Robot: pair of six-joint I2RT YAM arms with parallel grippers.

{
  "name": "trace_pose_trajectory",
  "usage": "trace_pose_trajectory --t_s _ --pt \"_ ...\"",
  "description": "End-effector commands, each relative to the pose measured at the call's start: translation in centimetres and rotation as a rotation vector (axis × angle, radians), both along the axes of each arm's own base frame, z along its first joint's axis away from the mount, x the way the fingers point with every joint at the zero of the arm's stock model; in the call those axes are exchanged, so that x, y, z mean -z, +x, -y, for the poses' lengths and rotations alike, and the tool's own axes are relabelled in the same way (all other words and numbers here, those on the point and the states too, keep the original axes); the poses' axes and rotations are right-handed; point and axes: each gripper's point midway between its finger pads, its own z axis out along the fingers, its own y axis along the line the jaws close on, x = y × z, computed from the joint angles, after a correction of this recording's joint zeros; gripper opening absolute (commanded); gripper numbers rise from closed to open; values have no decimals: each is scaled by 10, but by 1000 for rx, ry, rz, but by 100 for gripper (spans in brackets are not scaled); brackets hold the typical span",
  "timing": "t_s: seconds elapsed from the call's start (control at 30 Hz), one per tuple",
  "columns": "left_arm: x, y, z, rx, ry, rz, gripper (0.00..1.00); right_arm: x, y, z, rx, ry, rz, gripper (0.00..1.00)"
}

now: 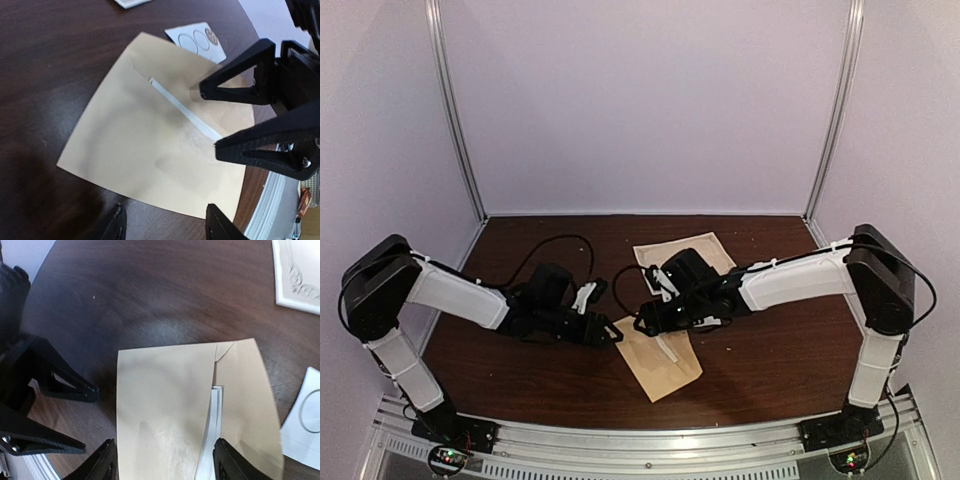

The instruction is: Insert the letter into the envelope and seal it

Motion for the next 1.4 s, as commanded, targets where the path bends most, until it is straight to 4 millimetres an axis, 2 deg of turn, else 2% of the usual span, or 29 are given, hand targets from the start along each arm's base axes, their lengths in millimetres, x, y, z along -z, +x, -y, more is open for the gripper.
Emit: trace_pose_trajectory --t_s 0.0,0.13,0.2,0.27,0.4,0.53,0.67,0.77,0.87,1.13,1.37 --pt "-82 43 -14 -79 -45 217 60 -73 21 20 81 20 188 71" --pt "-137 75 -47 -150 -36 326 70 -105 36 53 165 21 271 85" --pt "-156 92 -65 -185 -22 359 72 -115 45 73 214 22 300 92" --pt "-171 105 -75 -191 -15 394 74 -123 55 91 255 34 315 96" --pt "-189 132 -93 -184 -3 424 75 -116 79 134 357 55 278 96" --pt "-214 162 -123 -253 14 493 75 -97 96 174 441 62 240 92" --pt "-241 177 -154 -348 62 602 75 -76 118 207 499 32 217 87" --pt "-241 176 -171 -400 117 653 75 -61 135 223 519 1 209 83" --pt "-235 171 -177 -416 142 661 75 -50 152 236 532 -15 195 77" --pt "-231 169 -173 -391 130 650 75 -25 185 242 505 -24 152 64" --pt "-231 167 -171 -380 120 645 75 -7 202 255 534 -29 124 61"
